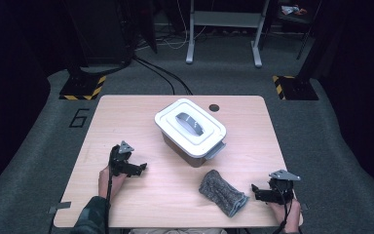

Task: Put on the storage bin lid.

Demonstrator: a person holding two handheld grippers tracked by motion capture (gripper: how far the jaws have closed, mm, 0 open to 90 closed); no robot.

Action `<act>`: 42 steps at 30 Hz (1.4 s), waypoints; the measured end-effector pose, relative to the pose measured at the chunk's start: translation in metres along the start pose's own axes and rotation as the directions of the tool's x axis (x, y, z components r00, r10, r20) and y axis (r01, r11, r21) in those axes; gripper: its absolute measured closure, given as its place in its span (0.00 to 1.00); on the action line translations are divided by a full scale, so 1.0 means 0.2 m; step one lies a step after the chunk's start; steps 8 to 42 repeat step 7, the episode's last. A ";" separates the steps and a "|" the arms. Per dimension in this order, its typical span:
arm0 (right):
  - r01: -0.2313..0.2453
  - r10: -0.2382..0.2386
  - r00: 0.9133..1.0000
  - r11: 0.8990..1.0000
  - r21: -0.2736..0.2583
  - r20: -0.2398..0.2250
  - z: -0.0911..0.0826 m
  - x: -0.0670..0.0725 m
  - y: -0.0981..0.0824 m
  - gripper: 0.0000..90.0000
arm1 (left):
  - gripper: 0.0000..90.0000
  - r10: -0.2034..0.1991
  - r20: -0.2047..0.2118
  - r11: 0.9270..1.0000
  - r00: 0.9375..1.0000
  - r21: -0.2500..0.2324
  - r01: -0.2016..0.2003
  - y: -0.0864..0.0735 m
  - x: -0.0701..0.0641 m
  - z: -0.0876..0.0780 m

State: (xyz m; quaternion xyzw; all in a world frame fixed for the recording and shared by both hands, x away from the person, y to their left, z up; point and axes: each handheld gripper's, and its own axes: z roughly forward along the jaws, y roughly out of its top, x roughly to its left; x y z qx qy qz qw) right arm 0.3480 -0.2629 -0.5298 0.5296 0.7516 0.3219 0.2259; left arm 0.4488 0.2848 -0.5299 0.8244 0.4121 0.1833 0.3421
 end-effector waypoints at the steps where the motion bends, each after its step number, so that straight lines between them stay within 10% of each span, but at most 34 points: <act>1: -0.003 0.003 1.000 1.000 0.004 -0.001 0.00 0.00 0.00 0.02 | 0.00 0.001 0.000 1.000 1.000 0.001 -0.001 0.00 0.00 0.00; 42: -0.004 0.004 1.000 1.000 0.009 0.007 0.01 0.00 0.00 0.00 | 0.00 0.000 0.000 1.000 1.000 0.001 0.000 0.00 0.00 0.00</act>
